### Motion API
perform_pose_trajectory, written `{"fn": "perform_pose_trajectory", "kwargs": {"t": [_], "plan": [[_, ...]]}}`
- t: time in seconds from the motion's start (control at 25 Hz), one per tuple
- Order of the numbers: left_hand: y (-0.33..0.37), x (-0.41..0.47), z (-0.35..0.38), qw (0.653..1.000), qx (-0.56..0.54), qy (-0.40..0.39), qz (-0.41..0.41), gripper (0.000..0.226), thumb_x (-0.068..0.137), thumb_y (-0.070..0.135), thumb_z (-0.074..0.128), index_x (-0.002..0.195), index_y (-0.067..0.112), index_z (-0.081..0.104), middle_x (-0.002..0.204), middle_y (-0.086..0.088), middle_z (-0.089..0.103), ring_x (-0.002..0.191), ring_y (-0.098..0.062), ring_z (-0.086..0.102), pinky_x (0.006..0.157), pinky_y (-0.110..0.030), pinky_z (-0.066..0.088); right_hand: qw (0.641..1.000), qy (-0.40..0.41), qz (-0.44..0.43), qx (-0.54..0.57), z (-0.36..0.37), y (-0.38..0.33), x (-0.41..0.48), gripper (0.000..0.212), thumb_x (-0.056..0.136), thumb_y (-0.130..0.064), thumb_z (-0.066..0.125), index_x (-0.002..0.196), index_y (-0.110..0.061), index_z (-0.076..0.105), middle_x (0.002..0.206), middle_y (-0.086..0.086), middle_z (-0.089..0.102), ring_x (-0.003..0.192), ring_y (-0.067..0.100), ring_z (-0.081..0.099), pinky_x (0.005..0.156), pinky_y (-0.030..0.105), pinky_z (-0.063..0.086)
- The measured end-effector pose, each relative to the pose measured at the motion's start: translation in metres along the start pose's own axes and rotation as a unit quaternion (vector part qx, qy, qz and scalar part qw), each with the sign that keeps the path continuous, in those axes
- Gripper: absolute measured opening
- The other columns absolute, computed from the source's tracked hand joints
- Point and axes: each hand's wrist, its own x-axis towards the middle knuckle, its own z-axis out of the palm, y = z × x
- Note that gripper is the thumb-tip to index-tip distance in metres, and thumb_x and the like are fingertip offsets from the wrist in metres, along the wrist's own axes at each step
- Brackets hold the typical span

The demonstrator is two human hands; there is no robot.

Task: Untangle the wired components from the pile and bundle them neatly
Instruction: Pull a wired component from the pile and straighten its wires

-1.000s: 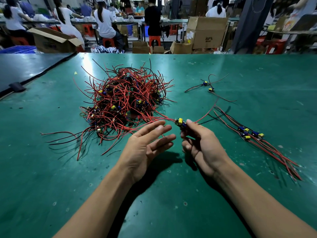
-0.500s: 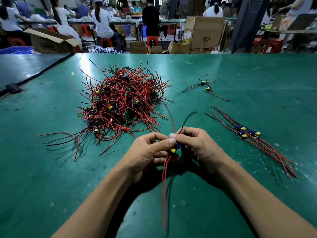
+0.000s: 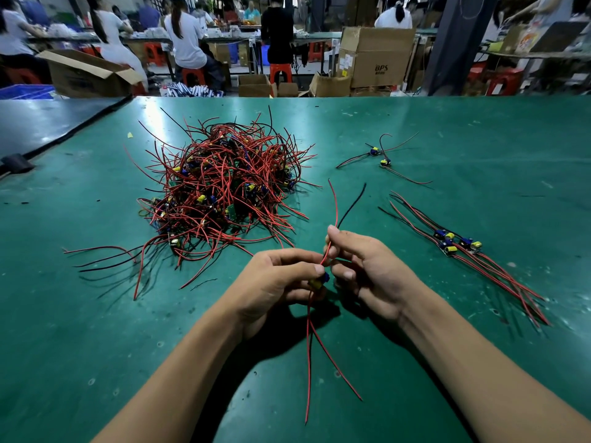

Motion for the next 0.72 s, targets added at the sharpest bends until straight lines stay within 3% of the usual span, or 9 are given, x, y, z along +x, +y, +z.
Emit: {"fn": "perform_pose_trajectory", "kwargs": {"t": [0.12, 0.28, 0.52, 0.64, 0.72], "plan": [[0.0006, -0.0003, 0.005, 0.999, 0.04, 0.02, 0.005, 0.011, 0.084, -0.005, 0.064, 0.079, 0.004, 0.069, 0.071, -0.011, 0.065, 0.055, -0.015, 0.061, 0.058, -0.025, 0.058, 0.999, 0.016, -0.023, -0.022, 0.0024, -0.0011, -0.0007, 0.024, 0.095, -0.03, 0.063, 0.077, -0.015, 0.056, 0.064, -0.004, 0.057, 0.039, 0.006, 0.036, 0.036, 0.015, 0.023], [-0.0011, -0.0013, 0.0107, 0.997, 0.066, 0.036, 0.023, 0.01, 0.087, 0.001, 0.064, 0.079, 0.005, 0.07, 0.066, -0.007, 0.064, 0.052, -0.011, 0.058, 0.057, -0.024, 0.056, 0.999, 0.024, -0.021, -0.044, 0.003, -0.0028, -0.0017, 0.029, 0.096, -0.031, 0.063, 0.075, -0.014, 0.054, 0.05, -0.007, 0.051, 0.034, 0.004, 0.032, 0.034, 0.013, 0.022], [0.0043, -0.0005, 0.0064, 0.999, 0.008, 0.041, -0.002, 0.016, 0.086, -0.001, 0.061, 0.076, 0.008, 0.069, 0.068, -0.007, 0.065, 0.057, -0.018, 0.06, 0.055, -0.025, 0.055, 0.994, -0.011, 0.046, 0.101, 0.0024, -0.0049, 0.0016, 0.019, 0.099, -0.028, 0.054, 0.086, -0.014, 0.058, 0.064, -0.001, 0.056, 0.037, 0.005, 0.035, 0.036, 0.016, 0.031], [0.0032, -0.001, 0.009, 0.999, 0.031, 0.041, 0.005, 0.02, 0.088, -0.005, 0.054, 0.078, 0.006, 0.068, 0.064, -0.007, 0.063, 0.052, -0.019, 0.062, 0.048, -0.023, 0.053, 0.999, -0.01, 0.014, 0.043, 0.001, -0.0025, 0.0011, 0.019, 0.098, -0.026, 0.055, 0.084, -0.013, 0.057, 0.063, 0.002, 0.058, 0.038, 0.006, 0.037, 0.037, 0.015, 0.032], [0.0026, -0.0014, 0.0095, 0.999, 0.026, 0.044, 0.006, 0.019, 0.089, 0.0, 0.057, 0.077, 0.007, 0.07, 0.067, -0.011, 0.064, 0.055, -0.022, 0.065, 0.05, -0.025, 0.055, 1.0, -0.008, -0.017, 0.014, 0.0011, -0.0025, 0.0003, 0.019, 0.098, -0.023, 0.057, 0.083, -0.012, 0.056, 0.062, 0.002, 0.059, 0.039, 0.006, 0.037, 0.037, 0.015, 0.032]]}}
